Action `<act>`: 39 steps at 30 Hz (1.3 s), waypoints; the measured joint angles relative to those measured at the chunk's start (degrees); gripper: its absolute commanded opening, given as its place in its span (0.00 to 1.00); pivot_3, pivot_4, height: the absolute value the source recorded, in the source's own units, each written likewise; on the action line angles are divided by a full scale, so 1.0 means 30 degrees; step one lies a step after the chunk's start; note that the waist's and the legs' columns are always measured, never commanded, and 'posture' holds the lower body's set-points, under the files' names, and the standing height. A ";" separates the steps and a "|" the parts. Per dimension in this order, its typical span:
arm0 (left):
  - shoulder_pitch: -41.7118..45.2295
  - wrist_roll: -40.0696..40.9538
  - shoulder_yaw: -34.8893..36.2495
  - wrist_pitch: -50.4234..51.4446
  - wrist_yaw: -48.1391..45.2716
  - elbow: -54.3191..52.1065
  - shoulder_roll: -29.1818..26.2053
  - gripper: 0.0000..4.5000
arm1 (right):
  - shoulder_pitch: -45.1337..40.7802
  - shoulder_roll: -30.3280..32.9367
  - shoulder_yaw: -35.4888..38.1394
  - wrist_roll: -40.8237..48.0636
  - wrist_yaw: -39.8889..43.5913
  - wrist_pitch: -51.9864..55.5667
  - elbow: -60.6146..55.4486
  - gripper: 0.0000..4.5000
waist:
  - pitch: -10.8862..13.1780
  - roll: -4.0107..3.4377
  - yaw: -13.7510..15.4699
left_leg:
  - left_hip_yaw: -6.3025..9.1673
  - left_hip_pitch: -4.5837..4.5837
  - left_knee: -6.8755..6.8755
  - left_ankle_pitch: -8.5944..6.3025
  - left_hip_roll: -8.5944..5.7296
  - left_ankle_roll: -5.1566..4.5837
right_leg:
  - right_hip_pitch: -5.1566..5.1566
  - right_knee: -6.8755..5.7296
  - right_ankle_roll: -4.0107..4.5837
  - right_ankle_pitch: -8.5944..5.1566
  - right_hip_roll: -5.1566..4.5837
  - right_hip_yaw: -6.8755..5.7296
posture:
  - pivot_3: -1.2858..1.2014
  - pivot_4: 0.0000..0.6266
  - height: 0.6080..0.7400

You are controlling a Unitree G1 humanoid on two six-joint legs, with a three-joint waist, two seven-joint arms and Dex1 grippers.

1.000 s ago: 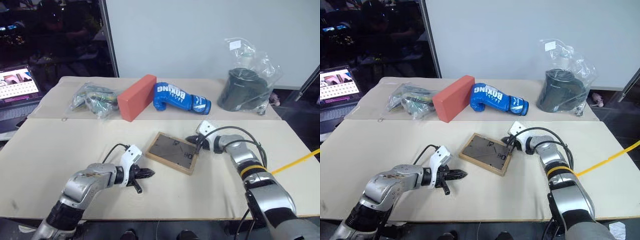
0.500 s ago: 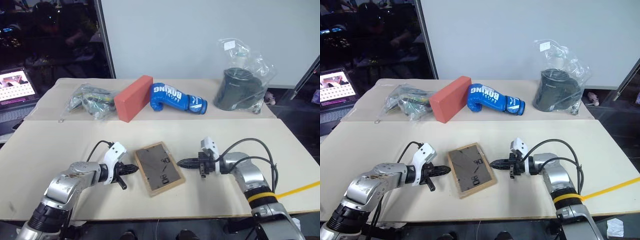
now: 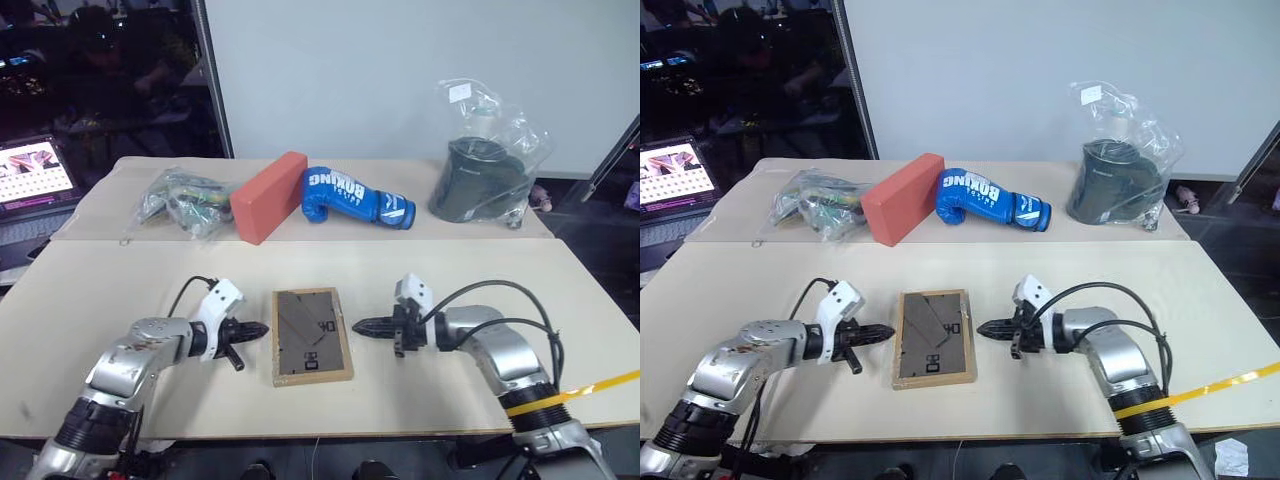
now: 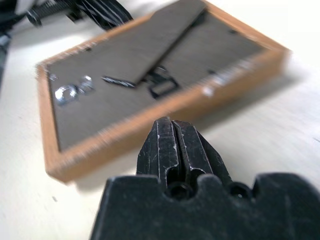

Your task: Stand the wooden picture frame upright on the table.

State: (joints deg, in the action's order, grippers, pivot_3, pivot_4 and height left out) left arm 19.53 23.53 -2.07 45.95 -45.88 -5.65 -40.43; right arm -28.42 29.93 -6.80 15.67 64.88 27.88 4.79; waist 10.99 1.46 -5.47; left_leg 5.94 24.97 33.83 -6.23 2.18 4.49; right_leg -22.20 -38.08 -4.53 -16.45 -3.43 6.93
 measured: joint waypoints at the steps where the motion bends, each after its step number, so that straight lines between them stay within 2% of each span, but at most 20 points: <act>1: -0.0008 0.0202 0.0389 0.0484 0.0199 0.0052 0.0010 0.02 | -0.0123 0.0055 0.0290 0.0217 -0.0027 0.0110 -0.0019 0.00 | 0.0000 0.0001 -0.0015 | 0.0000 0.0000 -0.0003 0.0000 0.0008 -0.0001 | 0.0000 0.0000 0.0002 -0.0001 0.0005 -0.0002 | 0.52 0.24 0.91; 2: -0.0024 0.0613 0.0946 0.1411 0.0532 0.0016 0.0152 0.02 | -0.0302 0.0146 0.0447 0.0457 -0.0039 0.0195 -0.0084 0.00 | 0.0000 0.0000 -0.0029 | 0.0000 0.0001 -0.0006 0.0000 0.0007 0.0000 | -0.0001 0.0000 0.0003 -0.0003 0.0006 -0.0003 | 0.52 0.24 0.91; 5: 0.0084 0.2528 0.3052 0.6196 0.1912 -0.0909 0.1135 0.18 | -0.0796 0.0353 0.0497 0.0525 0.0038 0.0243 -0.0360 0.00 | 0.0000 0.0002 -0.0007 | 0.0000 0.0032 -0.0001 0.0000 0.0006 -0.0001 | -0.0006 0.0004 -0.0014 -0.0014 0.0005 -0.0008 | 0.52 0.24 0.91; 7: 0.0575 0.5213 0.5017 1.1432 0.1994 -0.1118 0.1861 0.36 | -0.0860 0.0387 0.0480 0.0533 0.0119 0.0137 -0.0502 0.00 | 0.0000 0.0002 0.0016 | 0.0000 0.0052 -0.0001 -0.0001 -0.0008 -0.0001 | -0.0007 0.0013 -0.0032 -0.0025 -0.0003 -0.0013 | 0.52 0.24 0.91; 9: 0.0453 0.8023 0.5803 1.4248 0.2132 -0.0695 0.2265 0.55 | -0.0857 0.0388 0.0407 0.0512 0.0253 0.0058 -0.0496 0.00 | 0.0002 0.0005 0.0009 | 0.0002 0.0071 -0.0002 -0.0001 -0.0008 -0.0001 | -0.0027 0.0013 -0.0040 -0.0030 -0.0009 -0.0015 | 0.52 0.24 0.91; 13: -0.0145 1.2883 0.5959 1.5164 0.4087 0.0362 0.1408 0.90 | -0.0505 0.0791 0.0000 0.0326 0.0583 -0.0477 -0.0481 0.00 | 0.0002 0.0005 0.0043 | 0.0004 0.0061 -0.0001 -0.0002 -0.0006 0.0000 | -0.0020 0.0009 -0.0033 -0.0027 -0.0014 -0.0013 | 0.52 0.24 0.91; 15: -0.0193 1.4343 0.6045 1.5194 0.5475 0.0483 0.1536 0.98 | -0.0252 0.1154 -0.0578 -0.0220 0.0662 -0.0838 -0.0464 0.00 | 0.0001 0.0005 0.0106 | 0.0003 0.0055 0.0009 -0.0002 -0.0008 0.0001 | -0.0010 0.0014 -0.0033 -0.0026 -0.0016 -0.0012 | 0.52 0.24 0.91; 23: 0.0044 1.7785 0.6175 1.5058 1.1153 0.0464 0.3981 0.98 | 0.0180 0.1497 -0.1808 -0.1742 0.0145 -0.1896 0.0052 0.00 | -0.0045 0.0000 0.0913 | -0.0003 0.0038 0.0028 -0.0003 -0.0048 0.0004 | 0.0037 0.0075 -0.0039 -0.0014 -0.0045 -0.0001 | 0.52 0.24 0.91; 29: 0.0258 1.8802 0.6166 1.5047 1.3659 0.0876 0.5610 0.98 | 0.0951 0.1354 -0.1873 -0.1051 0.0335 -0.1158 -0.1451 0.00 | -0.0157 -0.0025 0.1183 | 0.0001 0.0038 0.0025 -0.0003 -0.0061 0.0005 | 0.0078 0.0133 -0.0051 -0.0008 -0.0046 0.0001 | 0.52 0.24 0.91; 36: 0.0529 2.0274 0.6085 1.4940 1.5526 0.1518 0.6360 0.98 | 0.1024 0.0913 -0.1969 -0.1057 -0.0209 -0.0797 -0.1843 0.00 | -0.0315 -0.0022 0.1251 | 0.0003 0.0040 0.0011 -0.0006 -0.0062 0.0007 | 0.0090 0.0181 -0.0053 -0.0008 -0.0046 -0.0002 | 0.52 0.24 0.91; 37: 0.0527 2.0554 0.6085 1.4935 1.5714 0.1709 0.6281 0.86 | 0.1047 0.0913 -0.1968 -0.1058 -0.0308 -0.0793 -0.1842 0.00 | -0.0315 -0.0022 0.1252 | 0.0002 0.0043 0.0008 -0.0007 -0.0061 0.0008 | 0.0086 0.0181 -0.0052 -0.0008 -0.0046 -0.0001 | 0.52 0.24 0.91; 39: 0.0411 2.0842 0.5881 1.4932 1.5921 0.1904 0.6151 0.74 | 0.1047 0.0918 -0.1966 -0.1058 -0.0428 -0.0792 -0.1842 0.00 | -0.0316 -0.0020 0.1214 | 0.0002 0.0060 0.0001 -0.0007 -0.0059 0.0009 | 0.0056 0.0175 -0.0050 -0.0009 -0.0046 0.0000 | 0.52 0.24 0.91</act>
State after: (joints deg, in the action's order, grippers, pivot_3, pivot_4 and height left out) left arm 20.76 86.06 15.57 90.75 1.88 0.06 -21.98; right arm -25.28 32.69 -12.70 12.50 63.59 25.51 -0.73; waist 10.04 1.40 -1.83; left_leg 5.94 25.15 33.83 -6.26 2.00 4.52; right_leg -22.03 -37.55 -4.68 -16.47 -3.56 6.93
